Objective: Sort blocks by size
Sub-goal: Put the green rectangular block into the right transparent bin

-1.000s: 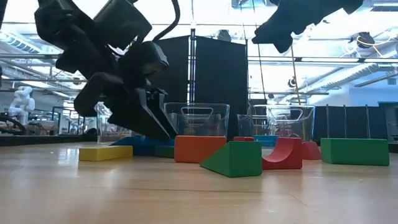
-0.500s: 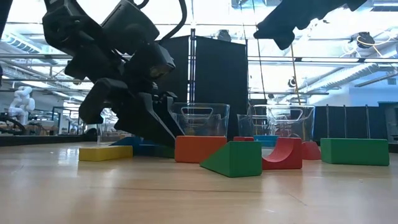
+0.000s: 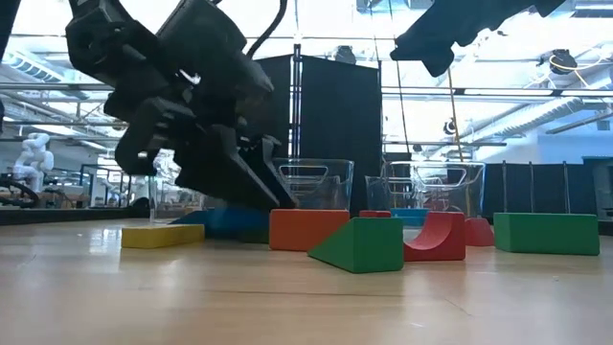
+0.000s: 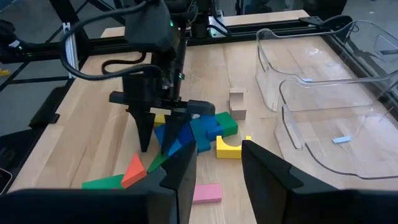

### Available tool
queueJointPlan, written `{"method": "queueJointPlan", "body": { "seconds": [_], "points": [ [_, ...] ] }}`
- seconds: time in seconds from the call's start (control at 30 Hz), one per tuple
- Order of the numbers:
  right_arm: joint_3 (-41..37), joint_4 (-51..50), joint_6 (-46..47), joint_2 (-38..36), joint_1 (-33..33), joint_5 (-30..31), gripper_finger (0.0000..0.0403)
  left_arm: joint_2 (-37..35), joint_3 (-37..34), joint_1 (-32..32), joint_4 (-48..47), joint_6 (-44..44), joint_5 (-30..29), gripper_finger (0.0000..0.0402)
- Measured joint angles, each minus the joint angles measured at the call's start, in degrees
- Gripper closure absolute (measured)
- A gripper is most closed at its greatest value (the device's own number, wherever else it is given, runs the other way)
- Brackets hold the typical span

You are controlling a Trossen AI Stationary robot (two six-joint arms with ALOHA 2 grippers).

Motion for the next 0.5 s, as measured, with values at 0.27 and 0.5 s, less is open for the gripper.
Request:
{"method": "queueJointPlan", "body": {
  "seconds": [0.27, 0.5],
  "points": [
    [0.0, -0.1, -0.4, 0.0, 0.0, 0.0, 0.0287, 0.0, 2.0, -1.0, -5.5, 0.0, -0.6, 0.0226],
    [0.0, -0.2, -0.4, 0.0, 0.0, 0.0, 0.0287, -0.1, 2.0, -0.8, -8.3, -3.0, -5.9, 0.0226]
  ]
}}
